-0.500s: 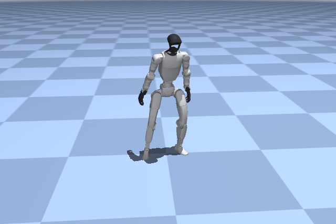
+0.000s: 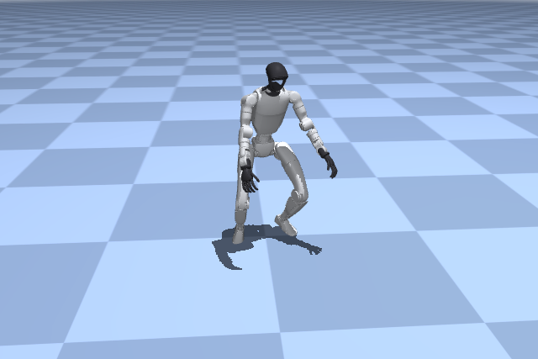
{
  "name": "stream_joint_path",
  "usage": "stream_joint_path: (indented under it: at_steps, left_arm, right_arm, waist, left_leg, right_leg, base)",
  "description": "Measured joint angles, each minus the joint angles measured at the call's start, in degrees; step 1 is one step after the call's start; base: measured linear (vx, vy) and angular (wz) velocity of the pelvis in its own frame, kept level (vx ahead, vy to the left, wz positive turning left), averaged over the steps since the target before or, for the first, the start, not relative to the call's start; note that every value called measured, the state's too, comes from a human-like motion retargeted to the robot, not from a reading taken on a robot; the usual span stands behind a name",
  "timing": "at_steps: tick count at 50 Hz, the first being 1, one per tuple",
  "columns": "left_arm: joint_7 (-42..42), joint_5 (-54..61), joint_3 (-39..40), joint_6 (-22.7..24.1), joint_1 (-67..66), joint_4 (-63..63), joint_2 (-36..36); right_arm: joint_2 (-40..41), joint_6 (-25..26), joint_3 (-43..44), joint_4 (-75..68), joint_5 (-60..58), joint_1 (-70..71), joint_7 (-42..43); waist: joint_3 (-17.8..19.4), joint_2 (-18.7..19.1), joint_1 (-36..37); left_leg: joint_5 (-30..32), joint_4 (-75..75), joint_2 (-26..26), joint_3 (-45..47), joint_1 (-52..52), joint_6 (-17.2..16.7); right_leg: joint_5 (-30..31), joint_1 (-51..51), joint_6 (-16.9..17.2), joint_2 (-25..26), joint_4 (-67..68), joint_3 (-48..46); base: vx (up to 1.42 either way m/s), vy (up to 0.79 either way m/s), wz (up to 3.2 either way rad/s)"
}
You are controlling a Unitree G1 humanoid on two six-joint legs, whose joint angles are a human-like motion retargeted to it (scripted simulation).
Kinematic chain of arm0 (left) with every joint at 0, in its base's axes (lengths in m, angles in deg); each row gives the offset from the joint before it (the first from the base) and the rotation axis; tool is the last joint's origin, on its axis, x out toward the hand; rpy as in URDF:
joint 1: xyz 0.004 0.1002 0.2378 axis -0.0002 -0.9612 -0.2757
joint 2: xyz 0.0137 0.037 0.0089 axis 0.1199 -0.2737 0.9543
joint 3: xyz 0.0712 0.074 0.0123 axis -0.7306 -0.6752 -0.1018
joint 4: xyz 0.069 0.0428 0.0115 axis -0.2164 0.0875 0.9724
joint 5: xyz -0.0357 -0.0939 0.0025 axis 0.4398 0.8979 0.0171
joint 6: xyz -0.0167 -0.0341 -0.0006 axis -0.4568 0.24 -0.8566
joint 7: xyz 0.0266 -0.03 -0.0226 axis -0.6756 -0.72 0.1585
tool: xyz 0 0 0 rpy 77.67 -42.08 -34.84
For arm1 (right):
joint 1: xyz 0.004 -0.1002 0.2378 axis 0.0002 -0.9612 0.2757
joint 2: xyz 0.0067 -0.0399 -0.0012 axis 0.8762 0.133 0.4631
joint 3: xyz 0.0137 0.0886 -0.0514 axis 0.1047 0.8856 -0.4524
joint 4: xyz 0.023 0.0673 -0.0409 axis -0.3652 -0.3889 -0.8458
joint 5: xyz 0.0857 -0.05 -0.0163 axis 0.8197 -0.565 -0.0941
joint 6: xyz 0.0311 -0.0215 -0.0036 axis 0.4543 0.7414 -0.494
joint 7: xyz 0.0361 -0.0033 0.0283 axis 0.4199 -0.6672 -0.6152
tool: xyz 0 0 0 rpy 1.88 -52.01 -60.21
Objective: In place motions
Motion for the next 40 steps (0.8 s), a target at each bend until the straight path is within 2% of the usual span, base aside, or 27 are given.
stream_joint_path:
  at_steps: [5, 8, 12, 15, 18, 20, 22, 23, 26, 30, 35, 40]
  left_arm:
    - [-0.29, -0.61, -0.02, -1.34, -11.68, 2.95, -3.15]
    - [1.92, 0.47, -0.61, -2.36, -19.51, 8.87, -6.9]
    - [4.39, 1.93, 3.38, -4.0, -29.93, 17.99, -12.44]
    - [6.95, 4.34, 5.62, -4.54, -39.9, 20.79, -15.2]
    - [12.47, 0.97, 7.53, -5.68, -50.86, 20.87, -17.64]
    - [14.4, -1.93, 7.47, -6.82, -55.42, 21.73, -17.75]
    - [15.42, -2.92, 7.36, -8.77, -56.94, 22.91, -18.13]
    - [15.77, -2.41, 7.36, -9.42, -57.12, 23.32, -18.49]
    - [16.23, 1.33, 7.38, -8.05, -56.9, 22.89, -18.98]
    - [13.59, 3.12, 7.2, -7.81, -53.55, 21.1, -18.81]
    - [7.08, 3.72, 2.25, -7.2, -42.42, 16.14, -15.8]
    - [0.59, 3.24, -2.08, -5.61, -30.77, 4.98, -11.95]
  right_arm:
    - [1.57, 1.6, 0.81, -8.84, -2.29, -11.33, 3.25]
    - [3.53, 4.79, 3.11, -16.1, -2.99, -19.76, 4.46]
    - [5.7, 6.13, 6.91, -26.43, -1.73, -30.58, 5.68]
    - [8.05, 9.21, 9.56, -27.92, -0.31, -41.09, 6.88]
    - [8.93, 11.12, 11.16, -27.92, 1.04, -51.69, 6.36]
    - [9.77, 12.75, 12.83, -27.92, 2.02, -57.13, 4.36]
    - [10.46, 14.69, 14.11, -27.92, 3.78, -59.53, 2.46]
    - [10.62, 15.14, 14.52, -27.92, 4.84, -59.79, 2.12]
    - [10.4, 12.87, 13.91, -27.92, 7.04, -58.3, 3.78]
    - [9.1, 11.06, 12.34, -27.92, 5.43, -52.79, 3.96]
    - [9.21, 7.94, 10.99, -24.53, 5.03, -40.63, 0.31]
    - [8.54, 4.18, 4.12, -14.22, 7.73, -28.48, 1.32]
  waist:
    - [0.1, 0.04, 0.91]
    - [-0.53, 0.36, 1.5]
    - [0.08, 0.8, 0.56]
    - [1.04, 0.35, -1.54]
    - [-1.51, 0.25, -4.17]
    - [-2.86, -0.49, -3.35]
    - [-2.08, -0.52, -1.66]
    - [-1.07, -0.35, -0.88]
    - [0.79, -0.17, -1.1]
    - [-1.71, 1.03, -3.59]
    - [-2.14, 1.2, -5.91]
    - [-2.46, 2.02, -2.27]
  left_leg:
    - [3.77, -20.28, -2.91, 0.89, 11.6, -4.32]
    - [8.93, -37.75, -4.57, 2.43, 20.21, -6.91]
    - [16.62, -59.01, -6.8, 4.22, 33.25, -10.25]
    - [20.79, -69.86, -8.89, 3.85, 42.14, -12.55]
    - [22.53, -74.78, -10.55, 3.36, 45.49, -12.62]
    - [23.1, -76.36, -11.22, 4.29, 46.8, -12.79]
    - [23.61, -77.51, -11.17, 5.36, 48.35, -12.79]
    - [23.79, -77.74, -10.98, 5.51, 49.1, -12.76]
    - [24.07, -78.47, -10.55, 6.54, 51.27, -12.89]
    - [23.88, -78.38, -10.16, 5.97, 50.6, -12.21]
    - [19.73, -68.38, -8.75, 3.28, 43.32, -10.54]
    - [10.76, -48.59, -3.35, 2.5, 29.61, -8.48]
  right_leg:
    - [4.42, 12.73, 6.9, 1.13, -20.2, -0.23]
    - [9.73, 22.37, 11.53, 1.72, -38.3, -2.6]
    - [16.66, 36.27, 18.18, 1.82, -59.65, -7.6]
    - [19.34, 45.16, 22.53, 1.26, -69.11, -11.18]
    - [21.2, 49.24, 24.78, 1.98, -74.98, -14.66]
    - [20.79, 50.24, 25.04, 1.79, -75.45, -18.67]
    - [20.11, 48.93, 23.62, 2.09, -73.16, -11.06]
    - [20.0, 49.07, 23.41, 2.24, -72.68, -10.24]
    - [19.88, 51.24, 23.3, 2.51, -72.93, -12.84]
    - [19.13, 50.82, 21.88, 3.67, -71.87, -11.78]
    - [17.2, 47.84, 19.06, 2.59, -66.7, -13.69]
    - [10.97, 32.13, 14.54, 3.82, -46.95, -4.72]
  base:
    - [0.1, 0.0, -0.05]
    - [0.04, 0.01, -0.03]
    - [0.07, -0.04, 0.28]
    - [0.29, -0.04, 0.47]
    - [0.4, 0.06, 0.18]
    - [0.31, 0.01, -0.35]
    - [0.07, 0.01, -0.51]
    - [-0.09, -0.02, -0.42]
    - [-0.11, -0.02, -0.18]
    - [0.04, 0.02, 0.25]
    - [-0.17, 0.01, 0.49]
    - [-0.28, 0.01, -0.43]
